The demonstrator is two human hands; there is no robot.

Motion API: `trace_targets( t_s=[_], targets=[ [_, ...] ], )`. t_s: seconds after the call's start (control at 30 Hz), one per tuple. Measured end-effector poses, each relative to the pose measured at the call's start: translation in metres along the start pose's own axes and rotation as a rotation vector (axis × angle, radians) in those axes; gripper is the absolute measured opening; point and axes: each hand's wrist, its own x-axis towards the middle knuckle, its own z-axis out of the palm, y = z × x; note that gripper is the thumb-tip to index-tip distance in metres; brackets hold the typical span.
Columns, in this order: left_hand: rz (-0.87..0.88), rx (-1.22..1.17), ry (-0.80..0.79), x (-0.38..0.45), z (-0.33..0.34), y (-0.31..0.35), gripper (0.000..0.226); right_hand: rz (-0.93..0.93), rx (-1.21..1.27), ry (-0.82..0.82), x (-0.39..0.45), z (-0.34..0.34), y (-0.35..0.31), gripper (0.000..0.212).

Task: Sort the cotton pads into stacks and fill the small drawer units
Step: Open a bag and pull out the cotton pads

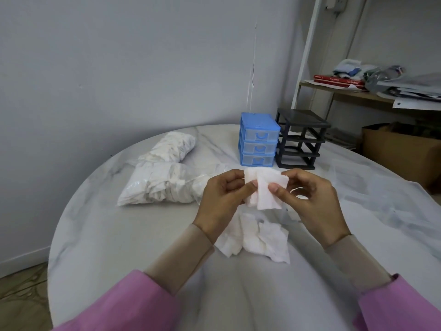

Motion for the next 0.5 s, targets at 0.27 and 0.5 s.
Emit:
trace_targets(
  t_s=[0.27, 0.5],
  targets=[
    [-0.021, -0.007, 0.014, -0.0007, -0.0004, -0.0001, 0.006, 0.044, 0.091, -0.057, 0.0001, 0.0006, 0.0047, 0.019],
    [-0.116, -0.139, 0.061, 0.0015, -0.0035, 0.0023, 0.017, -0.006, 0.147, -0.184, -0.0042, -0.0022, -0.0052, 0.009]
  ],
)
